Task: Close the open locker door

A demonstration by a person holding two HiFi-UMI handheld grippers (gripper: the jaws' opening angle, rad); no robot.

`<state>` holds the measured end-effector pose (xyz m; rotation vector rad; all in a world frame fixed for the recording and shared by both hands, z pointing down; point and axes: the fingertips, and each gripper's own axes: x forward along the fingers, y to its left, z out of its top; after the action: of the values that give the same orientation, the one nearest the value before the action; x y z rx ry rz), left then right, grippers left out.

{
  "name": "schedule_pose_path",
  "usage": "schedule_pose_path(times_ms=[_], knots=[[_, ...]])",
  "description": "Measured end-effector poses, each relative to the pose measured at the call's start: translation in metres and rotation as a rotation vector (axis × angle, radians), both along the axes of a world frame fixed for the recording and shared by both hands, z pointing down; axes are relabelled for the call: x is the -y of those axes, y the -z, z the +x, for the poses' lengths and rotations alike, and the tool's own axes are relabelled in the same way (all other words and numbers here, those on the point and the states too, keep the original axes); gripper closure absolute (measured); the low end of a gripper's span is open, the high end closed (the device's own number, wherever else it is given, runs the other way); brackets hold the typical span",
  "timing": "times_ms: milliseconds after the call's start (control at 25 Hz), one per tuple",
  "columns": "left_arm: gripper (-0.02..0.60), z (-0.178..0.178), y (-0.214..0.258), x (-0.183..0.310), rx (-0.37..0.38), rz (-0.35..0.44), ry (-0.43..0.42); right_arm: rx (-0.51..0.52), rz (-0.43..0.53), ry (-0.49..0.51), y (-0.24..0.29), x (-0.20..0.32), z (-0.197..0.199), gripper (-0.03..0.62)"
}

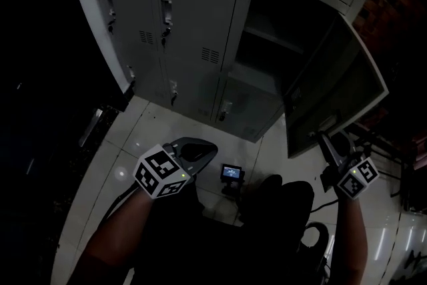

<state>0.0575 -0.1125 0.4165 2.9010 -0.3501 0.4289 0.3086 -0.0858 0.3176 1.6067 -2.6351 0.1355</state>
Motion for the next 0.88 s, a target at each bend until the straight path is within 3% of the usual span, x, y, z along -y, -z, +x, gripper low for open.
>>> schedule_pose_path(times_ms=[320, 600, 880], knots=[[0.569, 0.002, 0.003, 0.001, -0.012, -0.004, 0.002, -0.009, 0.045, 0.085, 0.005, 0.044, -0.085, 0.458], [0.569, 0.000, 0.007, 0.003, -0.029, -0.021, 0.010, -0.017, 0.071, -0.061, 0.002, 0.118, -0.134, 0.477], [0.569, 0.000, 0.006, 0.004, -0.031, -0.020, 0.016, -0.045, 0.071, -0.174, 0.001, 0.195, -0.156, 0.480]])
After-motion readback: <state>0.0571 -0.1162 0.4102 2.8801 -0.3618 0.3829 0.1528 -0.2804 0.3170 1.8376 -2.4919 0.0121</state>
